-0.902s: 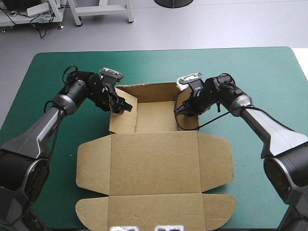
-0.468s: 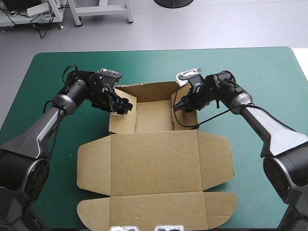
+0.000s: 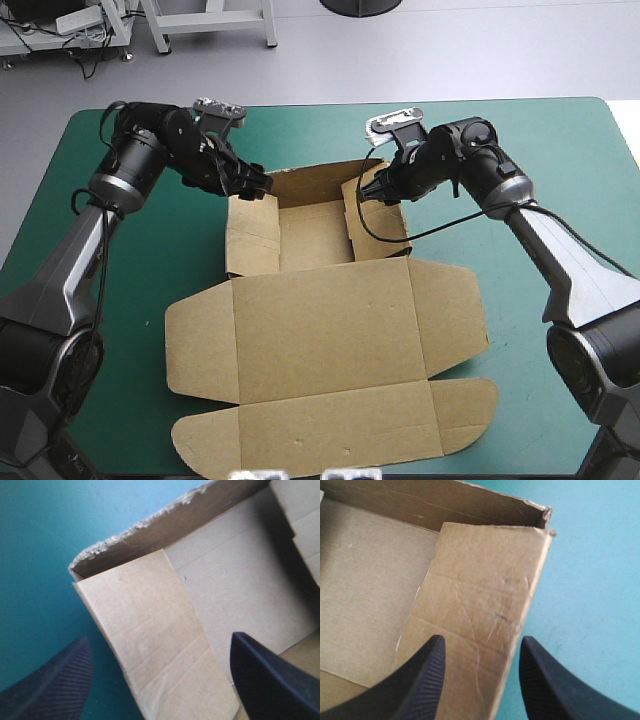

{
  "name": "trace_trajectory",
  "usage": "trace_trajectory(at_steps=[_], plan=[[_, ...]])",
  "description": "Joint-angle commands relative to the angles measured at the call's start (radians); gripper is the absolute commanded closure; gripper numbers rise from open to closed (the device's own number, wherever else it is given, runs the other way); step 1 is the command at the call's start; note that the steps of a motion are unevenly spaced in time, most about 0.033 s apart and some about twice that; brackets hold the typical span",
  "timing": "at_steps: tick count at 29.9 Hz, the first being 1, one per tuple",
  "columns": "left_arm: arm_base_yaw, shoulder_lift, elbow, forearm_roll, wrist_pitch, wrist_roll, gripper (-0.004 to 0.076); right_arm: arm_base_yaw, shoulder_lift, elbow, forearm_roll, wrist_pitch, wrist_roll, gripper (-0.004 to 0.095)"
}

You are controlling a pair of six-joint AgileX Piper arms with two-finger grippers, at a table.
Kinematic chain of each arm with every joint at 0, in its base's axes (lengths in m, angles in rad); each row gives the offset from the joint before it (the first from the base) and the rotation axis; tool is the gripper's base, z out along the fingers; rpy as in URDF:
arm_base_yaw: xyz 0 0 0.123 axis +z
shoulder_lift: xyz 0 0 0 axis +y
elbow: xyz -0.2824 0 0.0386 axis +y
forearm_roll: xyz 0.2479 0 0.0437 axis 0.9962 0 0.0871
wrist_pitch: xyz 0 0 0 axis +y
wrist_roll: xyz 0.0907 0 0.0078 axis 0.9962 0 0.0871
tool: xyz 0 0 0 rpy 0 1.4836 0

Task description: Fold the box

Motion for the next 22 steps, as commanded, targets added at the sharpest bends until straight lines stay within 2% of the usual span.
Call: trace_trajectory(at_steps=[1,4,12,16,22], plan=[[-0.005,-0.051,-0.131,-0.019,0.098,-0.039,0.0177,0.003,-0.051,-0.043,-0.011,0.015,0.017,0.0470],[-0.005,-0.086,-0.154,-0.065,0.098,-0.095,0.0212,0.003,-0.051,-0.043,0.001,0.033,0.033,0.0470],[-0.005,-0.252,-0.131,-0.111,0.098,-0.067,0.0463,0.003,-0.047,-0.043,-0.005,0.043,0.033,0.0470],[-0.005,-0.372,-0.025,-0.095,0.098,-0.027,0.0557,0.003,-0.032,-0.037,-0.022,0.043,0.033,0.0470],[-0.005,-0.581,0.227,-0.093,0.096,0.040,0.0603,0.003,0.025,-0.035,-0.030,0.051,0.033,0.0470]])
